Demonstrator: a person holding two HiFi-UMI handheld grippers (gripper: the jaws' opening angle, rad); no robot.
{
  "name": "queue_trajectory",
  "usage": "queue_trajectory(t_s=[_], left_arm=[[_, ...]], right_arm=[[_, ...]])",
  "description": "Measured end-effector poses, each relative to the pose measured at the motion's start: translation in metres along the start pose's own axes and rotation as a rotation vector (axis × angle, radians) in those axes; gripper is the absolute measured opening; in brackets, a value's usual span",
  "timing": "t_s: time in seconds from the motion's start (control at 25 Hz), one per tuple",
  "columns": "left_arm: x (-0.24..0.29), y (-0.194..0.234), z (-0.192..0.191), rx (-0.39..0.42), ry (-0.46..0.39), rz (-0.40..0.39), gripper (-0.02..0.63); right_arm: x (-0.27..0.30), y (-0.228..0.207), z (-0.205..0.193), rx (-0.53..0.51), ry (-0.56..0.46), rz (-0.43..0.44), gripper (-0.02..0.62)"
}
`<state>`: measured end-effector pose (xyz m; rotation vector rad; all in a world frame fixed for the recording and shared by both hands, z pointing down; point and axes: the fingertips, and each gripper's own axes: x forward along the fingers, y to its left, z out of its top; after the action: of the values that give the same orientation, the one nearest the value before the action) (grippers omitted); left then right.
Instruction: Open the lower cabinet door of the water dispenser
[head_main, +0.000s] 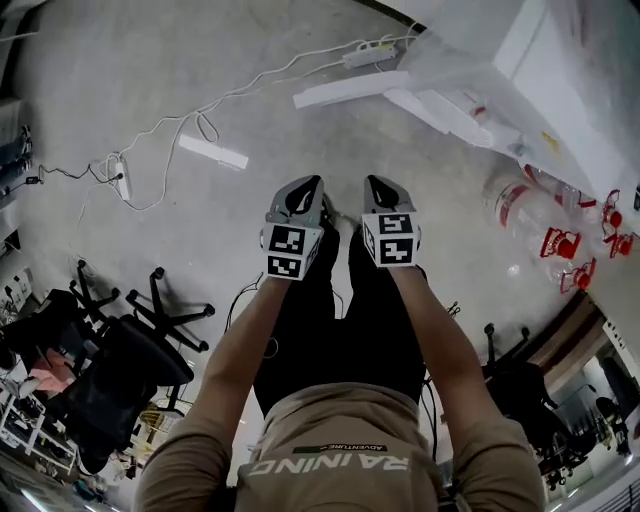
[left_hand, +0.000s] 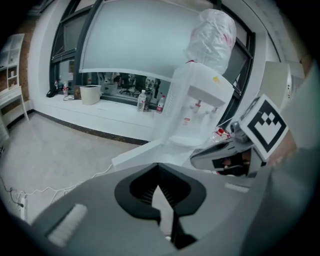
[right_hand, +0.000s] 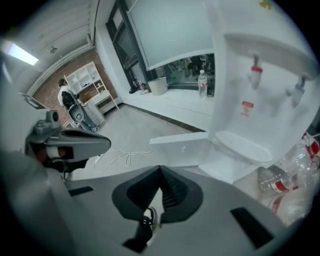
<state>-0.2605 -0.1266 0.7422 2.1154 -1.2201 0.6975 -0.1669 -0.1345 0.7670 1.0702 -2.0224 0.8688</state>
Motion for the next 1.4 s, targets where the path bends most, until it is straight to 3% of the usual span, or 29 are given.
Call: queue_trajectory(t_s=[0.24, 0.32, 0.48, 0.72, 1.16, 1.4], left_arm=[[-0.047, -0.059, 0.041, 0.126, 0.038, -0.090, 0.000], [-0.063, -0.073, 0.062, 0.134, 0.035, -0.095, 0.000], [-0.092, -0.089, 0.109, 0.118, -0.006, -0.074, 0.000], [-0.142, -0.123, 0.155, 0.137, -0.059, -0.085, 0.000], [-0.200, -0.160, 0.283, 0.262, -0.303, -0.085, 0.000], [-0.252, -0.171, 0.368, 0.226, -0.472, -0.102, 0.000]], right_arm=[[-0.115, -0.009, 0.001, 0.058, -0.037, -0.027, 0.008], [-0.143, -0.013, 0.006, 0.068, -0.048, -0.021, 0.008], [-0.189, -0.019, 0.034, -0.010, -0.107, -0.027, 0.008], [-0.257, -0.001, 0.087, -0.069, -0.242, 0.011, 0.008], [-0.361, 0.001, 0.194, -0.137, -0.509, -0.025, 0.008], [-0.417, 0.012, 0.255, -0.258, -0.639, -0.071, 0.008]])
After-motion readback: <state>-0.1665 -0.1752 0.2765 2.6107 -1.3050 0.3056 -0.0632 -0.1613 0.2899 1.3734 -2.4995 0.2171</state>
